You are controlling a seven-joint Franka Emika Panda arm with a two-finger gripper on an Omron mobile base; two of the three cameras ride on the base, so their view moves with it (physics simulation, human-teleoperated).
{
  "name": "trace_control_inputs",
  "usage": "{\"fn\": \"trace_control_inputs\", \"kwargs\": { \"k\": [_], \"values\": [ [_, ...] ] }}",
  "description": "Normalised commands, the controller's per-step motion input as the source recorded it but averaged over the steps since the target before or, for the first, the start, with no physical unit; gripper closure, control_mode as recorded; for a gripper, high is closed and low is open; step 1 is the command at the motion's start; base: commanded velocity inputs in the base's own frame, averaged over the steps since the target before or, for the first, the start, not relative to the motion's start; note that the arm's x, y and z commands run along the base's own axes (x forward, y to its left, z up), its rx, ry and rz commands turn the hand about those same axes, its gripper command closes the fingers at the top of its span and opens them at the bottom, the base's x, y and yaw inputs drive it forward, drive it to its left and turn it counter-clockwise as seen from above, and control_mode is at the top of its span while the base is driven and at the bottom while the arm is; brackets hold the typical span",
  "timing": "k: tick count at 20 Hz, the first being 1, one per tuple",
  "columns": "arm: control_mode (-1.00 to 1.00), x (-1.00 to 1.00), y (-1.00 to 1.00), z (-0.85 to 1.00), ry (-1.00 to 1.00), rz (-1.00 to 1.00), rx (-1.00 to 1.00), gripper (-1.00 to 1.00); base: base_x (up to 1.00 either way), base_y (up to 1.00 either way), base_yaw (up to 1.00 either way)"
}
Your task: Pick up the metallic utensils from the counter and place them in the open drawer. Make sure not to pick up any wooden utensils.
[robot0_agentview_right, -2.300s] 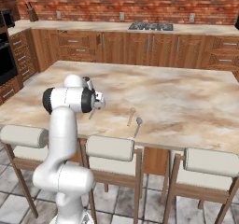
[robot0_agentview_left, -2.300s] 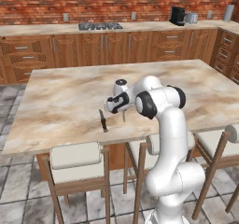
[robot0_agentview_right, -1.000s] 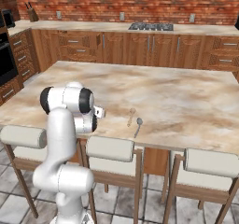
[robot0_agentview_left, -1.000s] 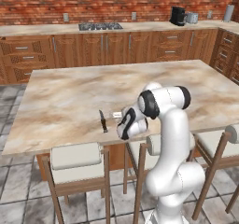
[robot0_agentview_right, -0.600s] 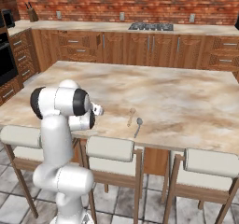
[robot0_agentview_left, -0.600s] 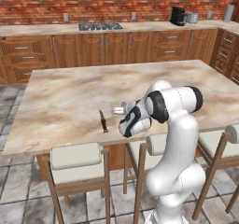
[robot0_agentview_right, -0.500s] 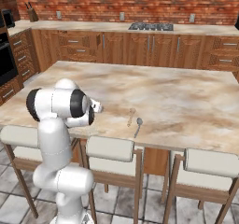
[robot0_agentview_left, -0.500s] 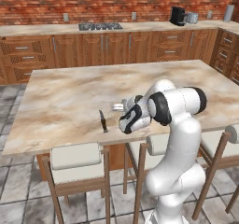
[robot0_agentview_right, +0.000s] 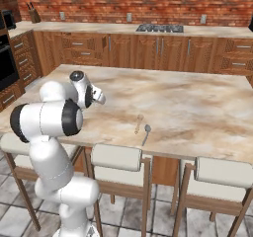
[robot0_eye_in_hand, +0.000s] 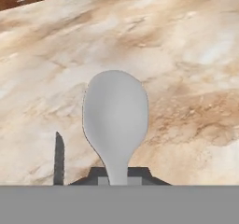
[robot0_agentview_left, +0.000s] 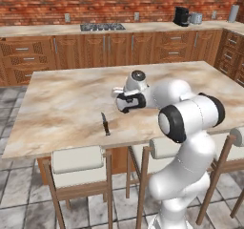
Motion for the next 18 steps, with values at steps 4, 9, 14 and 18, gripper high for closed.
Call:
{"fn": "trace_control_inputs", "kwargs": {
  "k": [4,9,14,18],
  "values": [
    [-1.0,-0.75,-0.19,0.27,-0.02,-0.05,0.03,1.0,0.0,0.0,0.0],
    [-1.0,-0.78,-0.14,0.08,-0.17,0.0,0.11,1.0,0.0,0.0,0.0],
    [-1.0,-0.63,-0.02,0.13,-0.23,0.0,0.09,1.0,0.0,0.0,0.0],
    [-1.0,-0.72,0.0,0.26,-0.21,0.0,0.04,1.0,0.0,0.0,0.0]
  ]
}}
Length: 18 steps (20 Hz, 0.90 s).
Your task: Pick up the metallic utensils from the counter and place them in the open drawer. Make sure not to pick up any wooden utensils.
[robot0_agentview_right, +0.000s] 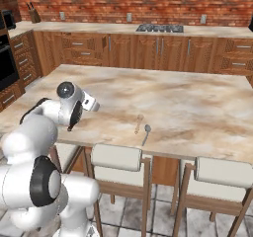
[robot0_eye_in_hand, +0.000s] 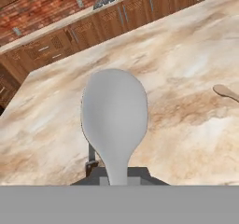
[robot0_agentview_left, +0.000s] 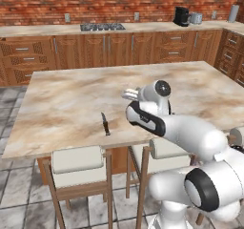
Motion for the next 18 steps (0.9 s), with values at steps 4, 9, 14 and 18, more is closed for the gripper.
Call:
{"fn": "trace_control_inputs", "kwargs": {
  "k": [4,9,14,18],
  "values": [
    [-1.0,-0.54,-0.03,0.52,-0.05,-0.05,0.0,1.0,0.0,0.0,0.0],
    [-1.0,-0.5,-0.27,0.43,-0.01,-0.01,0.04,1.0,0.0,0.0,0.0],
    [1.0,-0.13,-0.07,0.11,0.0,0.0,0.01,1.0,-0.6,-0.27,-0.02],
    [1.0,0.0,0.0,0.0,0.0,0.0,0.0,1.0,-0.54,-0.49,-0.02]
  ]
}}
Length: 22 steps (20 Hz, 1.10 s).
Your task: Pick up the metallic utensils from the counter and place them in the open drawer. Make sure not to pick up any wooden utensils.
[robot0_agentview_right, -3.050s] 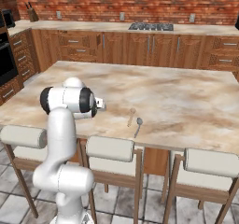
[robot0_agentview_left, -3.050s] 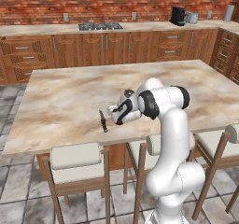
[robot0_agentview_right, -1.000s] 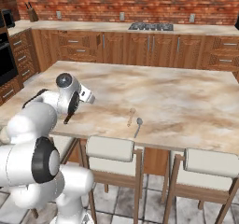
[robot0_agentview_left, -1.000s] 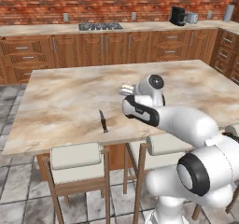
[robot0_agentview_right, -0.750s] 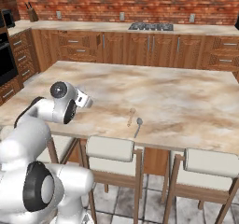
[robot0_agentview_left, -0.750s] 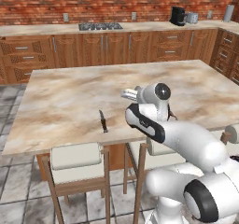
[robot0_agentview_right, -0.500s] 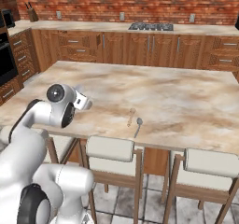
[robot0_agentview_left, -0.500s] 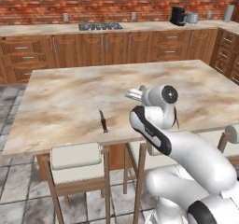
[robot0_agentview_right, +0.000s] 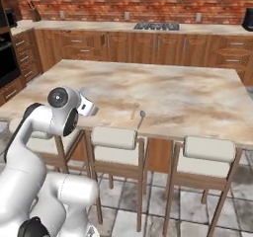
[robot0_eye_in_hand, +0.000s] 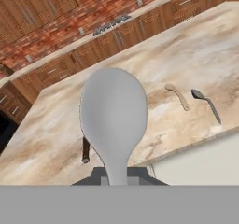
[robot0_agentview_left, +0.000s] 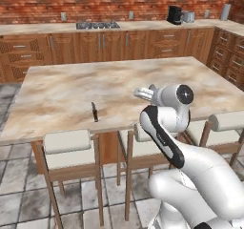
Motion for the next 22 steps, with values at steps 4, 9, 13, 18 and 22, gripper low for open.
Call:
{"fn": "trace_control_inputs", "kwargs": {
  "k": [4,9,13,18,22],
  "values": [
    [1.0,0.0,0.0,0.0,0.0,0.0,0.0,1.0,-0.08,-0.69,-0.15],
    [1.0,0.0,0.0,0.0,0.0,0.0,0.0,1.0,-0.03,-0.78,-0.26],
    [1.0,0.0,0.0,0.0,0.0,0.0,0.0,1.0,-0.34,-0.44,-0.33],
    [1.0,0.0,0.0,0.0,0.0,0.0,0.0,1.0,-0.4,0.0,-0.35],
    [1.0,0.0,0.0,0.0,0.0,0.0,0.0,1.0,-0.3,0.14,-0.33]
  ]
}}
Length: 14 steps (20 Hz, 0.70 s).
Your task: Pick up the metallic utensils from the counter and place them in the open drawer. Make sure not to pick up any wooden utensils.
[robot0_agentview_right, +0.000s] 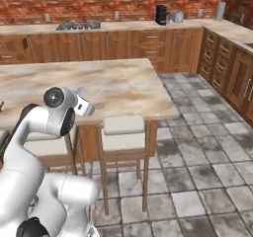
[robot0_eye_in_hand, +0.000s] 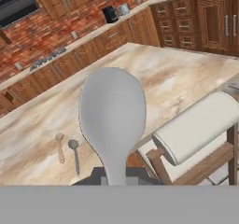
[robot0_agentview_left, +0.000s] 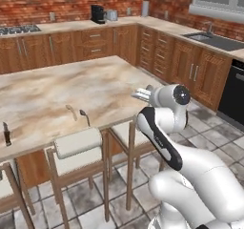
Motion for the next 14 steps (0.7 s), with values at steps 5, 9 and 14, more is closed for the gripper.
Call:
{"fn": "trace_control_inputs", "kwargs": {
  "k": [5,9,14],
  "values": [
    [1.0,0.0,0.0,0.0,0.0,0.0,0.0,1.0,-0.23,0.72,-0.29],
    [1.0,0.0,0.0,0.0,0.0,0.0,0.0,1.0,-0.72,0.87,-0.19],
    [1.0,0.0,0.0,0.0,0.0,0.0,0.0,1.0,-1.0,0.96,-0.12]
  ]
}}
